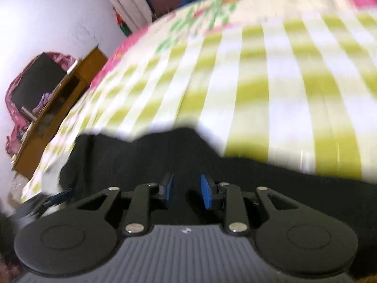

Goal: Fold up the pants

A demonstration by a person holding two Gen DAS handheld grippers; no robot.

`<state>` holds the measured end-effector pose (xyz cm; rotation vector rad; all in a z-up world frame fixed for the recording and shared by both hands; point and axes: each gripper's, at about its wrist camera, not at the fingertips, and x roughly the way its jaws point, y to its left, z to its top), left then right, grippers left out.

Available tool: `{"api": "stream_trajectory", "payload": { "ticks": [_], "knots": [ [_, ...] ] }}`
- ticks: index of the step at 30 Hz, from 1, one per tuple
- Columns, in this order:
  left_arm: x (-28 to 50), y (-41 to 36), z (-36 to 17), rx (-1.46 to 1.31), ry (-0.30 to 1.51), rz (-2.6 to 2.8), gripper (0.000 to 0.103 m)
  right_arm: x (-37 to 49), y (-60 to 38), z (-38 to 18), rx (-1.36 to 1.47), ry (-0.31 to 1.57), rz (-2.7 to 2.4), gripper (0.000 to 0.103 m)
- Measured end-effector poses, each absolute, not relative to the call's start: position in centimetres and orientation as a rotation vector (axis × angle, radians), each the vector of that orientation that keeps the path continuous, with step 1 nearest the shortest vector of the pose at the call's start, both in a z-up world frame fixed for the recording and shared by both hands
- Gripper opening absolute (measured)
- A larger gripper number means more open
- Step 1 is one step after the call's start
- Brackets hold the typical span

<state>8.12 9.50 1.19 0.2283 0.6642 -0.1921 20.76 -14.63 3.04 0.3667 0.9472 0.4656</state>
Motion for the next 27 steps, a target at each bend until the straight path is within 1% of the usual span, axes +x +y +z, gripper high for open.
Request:
{"api": "stream_trajectory", "payload": {
  "ticks": [3,5,7,9,11,14,16,18,20,22,25,26,27],
  "knots": [
    [11.2,8.8,1.1,0.243,0.594,-0.154,0.086,24.7,-14.3,1.2,0.403,0.938,0.446,0.03],
    [13.4,10.1,-0.2,0.275,0.625,-0.068,0.087,25.6,-13.3,0.1,0.42,0.974,0.477,0.03],
    [15.1,12.9,-2.4,0.284,0.717,0.05,0.088,25.0,-12.1,-0.8,0.4,1.02,0.532,0.032],
    [14.6,16.3,-3.1,0.192,0.747,0.093,0.089,23.6,-11.7,-1.0,0.422,1.044,0.577,0.035],
    [13.0,17.6,-3.0,0.176,0.737,0.126,0.089,22.5,-11.5,-0.7,0.427,1.076,0.632,0.035],
    [11.9,16.2,-3.2,0.229,0.724,0.154,0.088,22.3,-11.2,0.6,0.328,1.035,0.629,0.035],
    [11.3,15.3,-2.8,0.243,0.704,0.146,0.088,23.3,-11.7,1.0,0.317,1.021,0.613,0.036],
    [11.5,14.7,-2.6,0.215,0.697,0.116,0.088,24.7,-12.2,0.7,0.367,1.032,0.622,0.041],
    [11.8,14.5,-2.7,0.205,0.698,0.106,0.088,26.3,-12.1,-0.7,0.424,1.103,0.675,0.044],
    [12.0,14.4,-2.8,0.207,0.701,0.11,0.088,27.1,-12.0,-1.7,0.499,1.145,0.7,0.045],
    [11.9,14.9,-2.7,0.183,0.708,0.103,0.088,27.6,-11.4,-1.2,0.549,1.139,0.799,0.045],
    [11.9,14.9,-2.8,0.178,0.711,0.102,0.088,27.8,-11.6,-1.1,0.587,1.128,0.821,0.043],
    [12.0,14.9,-2.8,0.177,0.713,0.102,0.089,28.1,-11.7,-1.1,0.63,1.12,0.836,0.037]
  ]
}}
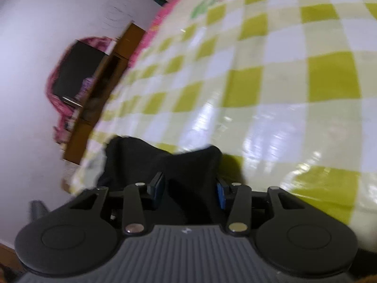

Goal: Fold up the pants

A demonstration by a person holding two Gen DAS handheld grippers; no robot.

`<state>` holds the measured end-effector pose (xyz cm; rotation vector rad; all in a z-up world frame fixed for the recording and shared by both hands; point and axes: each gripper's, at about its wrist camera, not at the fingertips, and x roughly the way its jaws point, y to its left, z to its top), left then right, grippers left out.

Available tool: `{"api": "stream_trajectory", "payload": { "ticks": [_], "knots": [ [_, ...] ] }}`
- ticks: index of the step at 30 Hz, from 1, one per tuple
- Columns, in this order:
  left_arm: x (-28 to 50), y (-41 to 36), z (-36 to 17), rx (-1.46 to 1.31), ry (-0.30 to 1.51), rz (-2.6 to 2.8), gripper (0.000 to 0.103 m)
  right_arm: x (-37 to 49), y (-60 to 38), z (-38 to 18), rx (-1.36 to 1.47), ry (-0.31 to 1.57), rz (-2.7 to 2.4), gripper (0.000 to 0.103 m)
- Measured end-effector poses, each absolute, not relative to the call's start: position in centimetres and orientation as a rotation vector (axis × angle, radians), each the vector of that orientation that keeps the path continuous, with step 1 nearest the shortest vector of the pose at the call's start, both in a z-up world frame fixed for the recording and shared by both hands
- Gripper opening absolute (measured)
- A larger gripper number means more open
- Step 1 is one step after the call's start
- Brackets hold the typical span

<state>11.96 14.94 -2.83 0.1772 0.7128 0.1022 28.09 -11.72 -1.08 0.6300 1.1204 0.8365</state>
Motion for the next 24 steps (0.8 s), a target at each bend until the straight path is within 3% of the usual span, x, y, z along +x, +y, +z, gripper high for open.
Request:
{"api": "stream_trajectory", "payload": {
  "ticks": [3,5,9,13,18,19,21,22,24],
  "knots": [
    [12.0,14.6,-3.1,0.199,0.711,0.107,0.089,29.5,-13.0,-1.5,0.782,1.061,0.808,0.021],
    [12.0,14.3,-3.3,0.218,0.709,0.116,0.09,30.5,-14.0,-2.1,0.889,1.011,0.747,0.018],
    [12.0,13.9,-2.8,0.221,0.71,0.138,0.09,29.9,-16.0,-1.2,0.811,0.938,0.563,0.02],
    [11.0,12.6,-1.3,0.196,0.647,0.092,0.09,23.6,-17.7,2.0,0.639,0.897,0.558,0.02],
    [10.5,7.7,-1.0,0.18,0.652,-0.069,0.09,17.2,-20.8,0.8,0.576,0.985,0.449,0.02],
    [10.4,6.5,-1.4,0.193,0.666,-0.105,0.09,16.5,-22.5,0.1,0.602,0.998,0.377,0.019],
    [10.2,4.3,-2.4,0.243,0.711,-0.164,0.09,14.8,-26.6,-0.4,0.654,0.987,0.233,0.004],
    [10.0,3.4,-2.7,0.271,0.724,-0.179,0.09,13.6,-28.3,-0.1,0.679,0.963,0.192,0.003],
    [9.1,2.0,-2.9,0.331,0.715,-0.188,0.09,10.7,-31.9,1.3,0.673,0.901,0.071,0.014]
  ]
}}
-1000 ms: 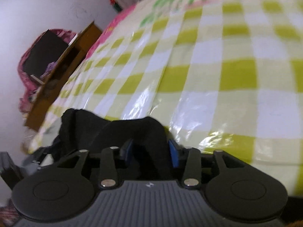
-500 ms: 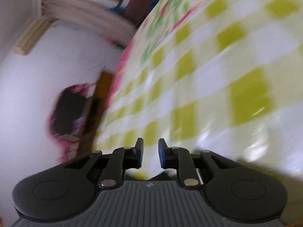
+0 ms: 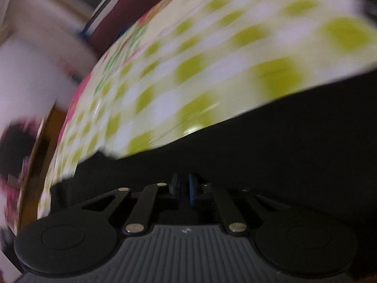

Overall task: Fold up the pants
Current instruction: 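Grasp the waist end with the left gripper while the right gripper holds the grey cuff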

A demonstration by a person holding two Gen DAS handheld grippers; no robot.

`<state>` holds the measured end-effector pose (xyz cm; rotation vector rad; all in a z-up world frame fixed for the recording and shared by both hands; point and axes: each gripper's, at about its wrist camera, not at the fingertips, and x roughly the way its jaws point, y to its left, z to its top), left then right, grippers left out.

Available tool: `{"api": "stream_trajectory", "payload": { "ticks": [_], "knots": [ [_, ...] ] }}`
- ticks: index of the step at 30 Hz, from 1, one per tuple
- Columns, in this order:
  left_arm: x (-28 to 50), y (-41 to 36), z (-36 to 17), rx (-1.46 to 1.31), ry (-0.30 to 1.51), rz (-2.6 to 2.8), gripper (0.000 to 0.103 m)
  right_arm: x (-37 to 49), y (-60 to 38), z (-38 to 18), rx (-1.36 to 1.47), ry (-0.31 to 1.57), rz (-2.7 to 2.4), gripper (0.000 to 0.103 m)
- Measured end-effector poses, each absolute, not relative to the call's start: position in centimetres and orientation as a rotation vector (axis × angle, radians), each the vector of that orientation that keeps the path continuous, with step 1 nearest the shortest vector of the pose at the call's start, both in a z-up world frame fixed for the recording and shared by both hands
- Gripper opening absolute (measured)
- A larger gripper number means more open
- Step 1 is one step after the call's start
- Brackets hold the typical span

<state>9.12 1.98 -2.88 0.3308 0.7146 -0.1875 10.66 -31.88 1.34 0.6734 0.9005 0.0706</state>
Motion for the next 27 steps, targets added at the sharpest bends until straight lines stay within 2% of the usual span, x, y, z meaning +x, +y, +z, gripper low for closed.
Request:
{"api": "stream_trajectory", "payload": {
  "ticks": [4,8,10,16,22,27],
  "knots": [
    [8.4,0.4,-2.4,0.351,0.736,-0.211,0.09,3.5,-38.4,2.7,0.673,0.802,-0.176,0.018],
    [7.6,-1.5,-2.3,0.389,0.739,-0.226,0.09,-2.0,-44.8,1.7,0.831,0.671,-0.376,0.011],
    [7.2,-2.8,-2.3,0.42,0.738,-0.245,0.09,-3.7,-46.8,1.2,0.915,0.607,-0.441,0.012],
    [5.6,-6.1,-1.9,0.504,0.723,-0.31,0.09,-3.1,-47.6,0.1,0.908,0.6,-0.421,0.015],
    [5.2,-8.5,-1.3,0.508,0.717,-0.366,0.09,-2.4,-47.4,-0.4,0.992,0.543,-0.396,0.031],
    [4.8,-11.9,-1.3,0.544,0.687,-0.446,0.09,-3.7,-48.5,-0.1,1.066,0.427,-0.383,0.035]
  ]
}}
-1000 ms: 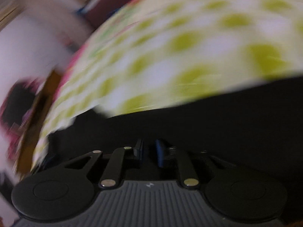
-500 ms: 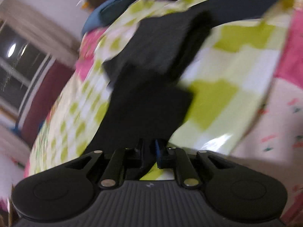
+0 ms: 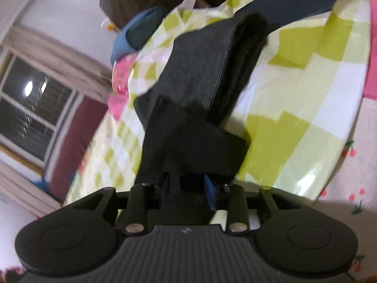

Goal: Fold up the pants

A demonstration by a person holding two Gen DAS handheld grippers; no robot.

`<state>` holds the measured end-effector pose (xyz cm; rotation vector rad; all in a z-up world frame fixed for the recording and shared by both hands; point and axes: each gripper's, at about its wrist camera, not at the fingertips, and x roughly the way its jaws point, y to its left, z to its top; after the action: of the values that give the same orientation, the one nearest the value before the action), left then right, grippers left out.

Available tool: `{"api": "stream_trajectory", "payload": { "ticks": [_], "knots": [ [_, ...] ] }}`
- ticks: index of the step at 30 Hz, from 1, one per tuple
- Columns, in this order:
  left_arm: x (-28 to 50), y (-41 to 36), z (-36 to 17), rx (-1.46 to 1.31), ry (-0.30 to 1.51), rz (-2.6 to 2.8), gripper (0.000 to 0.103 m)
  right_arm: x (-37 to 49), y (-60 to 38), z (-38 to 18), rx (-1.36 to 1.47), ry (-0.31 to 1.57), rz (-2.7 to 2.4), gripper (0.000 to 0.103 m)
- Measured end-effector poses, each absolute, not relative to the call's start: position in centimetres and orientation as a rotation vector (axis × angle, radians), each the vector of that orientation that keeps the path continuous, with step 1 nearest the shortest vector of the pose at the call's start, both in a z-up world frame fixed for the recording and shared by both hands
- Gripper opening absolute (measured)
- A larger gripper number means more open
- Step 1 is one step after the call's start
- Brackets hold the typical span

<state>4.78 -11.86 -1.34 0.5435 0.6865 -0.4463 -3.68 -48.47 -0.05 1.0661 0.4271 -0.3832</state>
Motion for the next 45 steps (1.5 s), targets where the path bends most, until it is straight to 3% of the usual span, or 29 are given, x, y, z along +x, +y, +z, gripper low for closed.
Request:
{"api": "stream_trajectory", "payload": {
  "ticks": [7,16,23,29,36,40,45],
  "knots": [
    [4.2,-14.1,-1.8,0.567,0.679,-0.503,0.09,-4.9,-46.2,0.7,1.07,0.515,-0.264,0.043],
    [4.1,-13.5,-1.6,0.562,0.688,-0.498,0.09,-3.6,-46.9,0.5,1.044,0.668,-0.249,0.039],
    [4.1,-13.9,-1.8,0.561,0.694,-0.509,0.09,-1.8,-46.7,-0.6,0.988,0.658,-0.296,0.043],
    [4.3,-13.8,-1.8,0.551,0.699,-0.52,0.09,-4.3,-47.3,0.2,1.097,0.496,-0.22,0.045],
    [4.4,-14.3,-1.9,0.558,0.7,-0.528,0.09,-2.3,-47.9,-0.4,1.086,0.441,-0.211,0.046],
    [4.4,-14.4,-2.0,0.559,0.702,-0.531,0.09,-2.6,-47.6,-1.6,1.073,0.544,-0.258,0.035],
    [4.5,-14.4,-2.0,0.547,0.7,-0.537,0.09,-3.7,-47.2,-1.6,1.127,0.476,-0.2,0.045]
  ]
}}
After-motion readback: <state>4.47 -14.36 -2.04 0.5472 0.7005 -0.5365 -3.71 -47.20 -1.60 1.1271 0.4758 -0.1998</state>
